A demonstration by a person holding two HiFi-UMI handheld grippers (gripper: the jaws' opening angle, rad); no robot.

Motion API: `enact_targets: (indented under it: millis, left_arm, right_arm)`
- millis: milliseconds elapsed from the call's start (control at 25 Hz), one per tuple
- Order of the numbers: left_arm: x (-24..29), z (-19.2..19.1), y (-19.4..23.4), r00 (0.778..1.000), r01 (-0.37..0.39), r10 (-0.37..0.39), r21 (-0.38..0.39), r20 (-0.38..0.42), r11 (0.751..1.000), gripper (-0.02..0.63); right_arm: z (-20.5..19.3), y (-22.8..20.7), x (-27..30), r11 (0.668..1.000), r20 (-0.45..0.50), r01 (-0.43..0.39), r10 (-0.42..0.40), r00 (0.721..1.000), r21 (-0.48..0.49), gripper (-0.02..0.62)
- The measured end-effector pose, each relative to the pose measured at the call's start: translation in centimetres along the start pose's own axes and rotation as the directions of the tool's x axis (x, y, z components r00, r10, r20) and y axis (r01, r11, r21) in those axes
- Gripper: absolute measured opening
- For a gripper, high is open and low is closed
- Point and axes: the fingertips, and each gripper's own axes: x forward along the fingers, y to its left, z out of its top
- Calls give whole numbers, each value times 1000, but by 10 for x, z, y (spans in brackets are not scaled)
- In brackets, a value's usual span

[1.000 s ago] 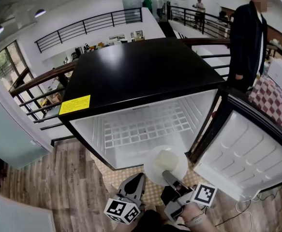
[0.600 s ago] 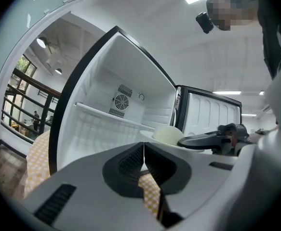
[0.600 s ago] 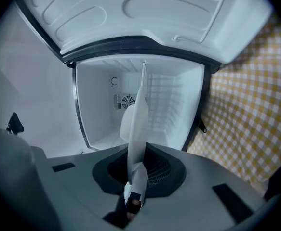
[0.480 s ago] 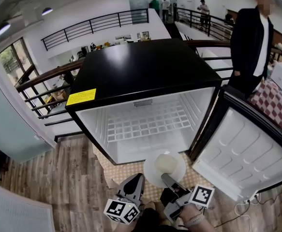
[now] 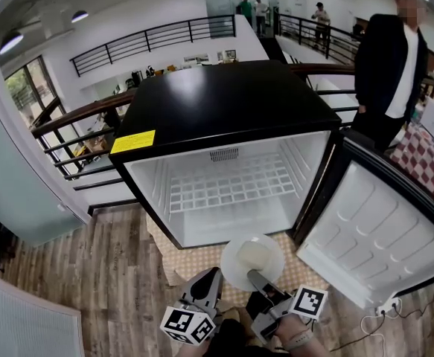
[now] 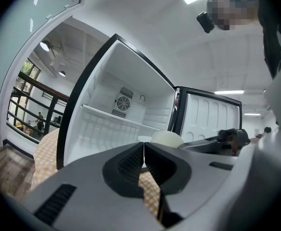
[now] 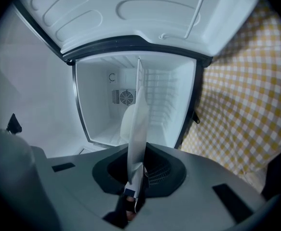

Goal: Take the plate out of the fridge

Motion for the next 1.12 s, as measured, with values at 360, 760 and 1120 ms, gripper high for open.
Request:
enact_targets:
  millis: [360, 760, 1120]
  left_arm:
    - [-15, -6, 1, 999, -34, 34, -5, -2, 999, 11]
    - [-27, -6, -2, 998, -58, 58, -4, 6, 998, 11]
    - [-35, -6, -8, 998, -66, 66, -5, 13, 998, 11]
  right_arm:
    - [-9, -4, -6, 1000, -27, 11, -10, 1000, 2, 53]
    - [-17, -9, -12, 1000, -46, 15, -15, 999, 6, 54]
    - [-22, -15, -21, 999, -55, 25, -24, 998, 20, 54]
